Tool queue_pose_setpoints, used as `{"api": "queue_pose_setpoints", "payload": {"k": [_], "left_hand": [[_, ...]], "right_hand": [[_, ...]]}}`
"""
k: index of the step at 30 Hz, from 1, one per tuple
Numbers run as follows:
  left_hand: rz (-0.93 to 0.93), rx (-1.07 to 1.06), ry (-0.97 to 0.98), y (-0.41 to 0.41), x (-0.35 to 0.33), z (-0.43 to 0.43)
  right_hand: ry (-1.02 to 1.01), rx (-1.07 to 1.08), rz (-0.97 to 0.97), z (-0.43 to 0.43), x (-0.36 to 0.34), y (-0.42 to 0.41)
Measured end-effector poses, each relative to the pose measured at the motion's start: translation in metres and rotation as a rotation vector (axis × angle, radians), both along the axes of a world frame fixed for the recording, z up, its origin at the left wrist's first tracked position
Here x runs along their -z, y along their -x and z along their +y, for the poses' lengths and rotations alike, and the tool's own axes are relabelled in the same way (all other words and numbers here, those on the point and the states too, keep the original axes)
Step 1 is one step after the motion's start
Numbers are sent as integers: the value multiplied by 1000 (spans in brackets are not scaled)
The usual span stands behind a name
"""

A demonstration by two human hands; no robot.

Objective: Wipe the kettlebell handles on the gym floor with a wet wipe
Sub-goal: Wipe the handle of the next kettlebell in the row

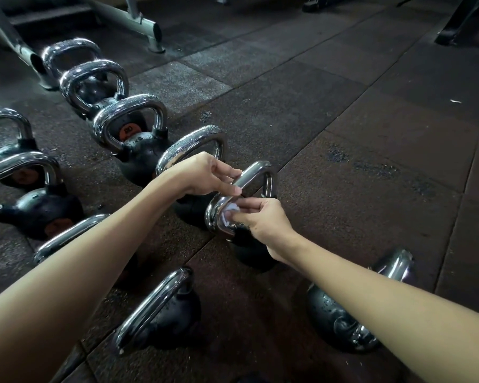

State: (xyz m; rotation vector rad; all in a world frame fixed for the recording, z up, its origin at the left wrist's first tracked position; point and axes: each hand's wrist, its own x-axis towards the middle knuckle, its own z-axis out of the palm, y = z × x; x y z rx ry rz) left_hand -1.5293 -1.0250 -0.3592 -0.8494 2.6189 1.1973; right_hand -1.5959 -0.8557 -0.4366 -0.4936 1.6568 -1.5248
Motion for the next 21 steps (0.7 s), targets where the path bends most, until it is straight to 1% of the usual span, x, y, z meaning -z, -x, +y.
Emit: {"api": "queue_pose_setpoints", "payload": {"k": [2,6,8,12,17,19,21], "left_hand": [[7,-7,-4,-1,1,-2],[20,-34,26,-1,4,-6],[33,-41,31,-2,6,-8],[54,-28,41,-7,9,-12],[95,-27,-36,-13,15,-16],[106,-27,-59,-13,16,-15],[114,-24,-75,-11,16,-13]], "right_hand": [[-5,0,36,-1,0,-3],[7,-95,37,-3,0,-2],[-1,-100,57,-6,1,-3],[-3,-1,58,-11,5,-5],[42,199,64,-14,1,9],[25,203,99,-14,-1,13],[-15,155,103,-13,0,8]]}}
